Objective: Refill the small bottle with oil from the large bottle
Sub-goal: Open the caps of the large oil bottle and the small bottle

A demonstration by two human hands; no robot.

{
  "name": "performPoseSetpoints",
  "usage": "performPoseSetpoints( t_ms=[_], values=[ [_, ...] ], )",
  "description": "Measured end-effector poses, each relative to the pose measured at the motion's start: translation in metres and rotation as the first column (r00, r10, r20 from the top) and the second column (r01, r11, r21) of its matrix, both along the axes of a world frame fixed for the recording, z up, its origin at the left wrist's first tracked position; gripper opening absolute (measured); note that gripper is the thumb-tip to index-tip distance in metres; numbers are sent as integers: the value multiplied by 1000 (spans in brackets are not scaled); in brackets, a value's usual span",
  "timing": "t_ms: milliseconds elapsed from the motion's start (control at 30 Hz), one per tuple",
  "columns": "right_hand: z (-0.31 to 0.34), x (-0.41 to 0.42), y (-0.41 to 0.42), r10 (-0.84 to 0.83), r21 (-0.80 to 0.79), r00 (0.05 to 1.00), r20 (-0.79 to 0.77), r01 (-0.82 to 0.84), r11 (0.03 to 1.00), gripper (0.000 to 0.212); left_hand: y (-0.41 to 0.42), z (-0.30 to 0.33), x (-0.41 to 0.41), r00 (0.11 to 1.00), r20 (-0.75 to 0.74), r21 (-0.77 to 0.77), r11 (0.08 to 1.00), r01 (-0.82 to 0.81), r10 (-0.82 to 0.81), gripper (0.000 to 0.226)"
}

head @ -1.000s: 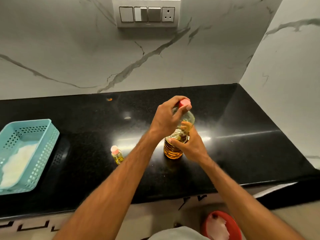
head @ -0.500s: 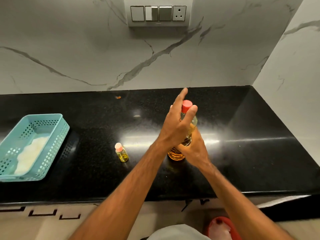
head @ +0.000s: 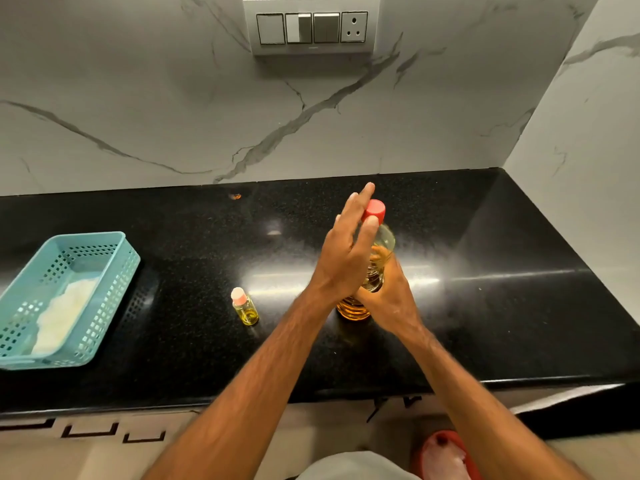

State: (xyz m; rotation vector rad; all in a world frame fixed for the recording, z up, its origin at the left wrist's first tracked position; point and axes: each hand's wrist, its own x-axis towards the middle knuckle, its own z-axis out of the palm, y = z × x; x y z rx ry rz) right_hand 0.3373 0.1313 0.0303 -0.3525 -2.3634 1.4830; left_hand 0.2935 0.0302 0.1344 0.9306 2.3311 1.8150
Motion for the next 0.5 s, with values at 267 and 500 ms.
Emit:
performPoseSetpoints(
  t_ms=[267,500],
  values=[
    [1,2,-3,-11,25,1000,2,11,1000,85,-3,7,-4,987,-62,99,985,-144,150,53],
    [1,3,-3,-26,21,1000,3,26,999,88,-4,6,-5,996,-77,74,996,-43,49,41]
  ],
)
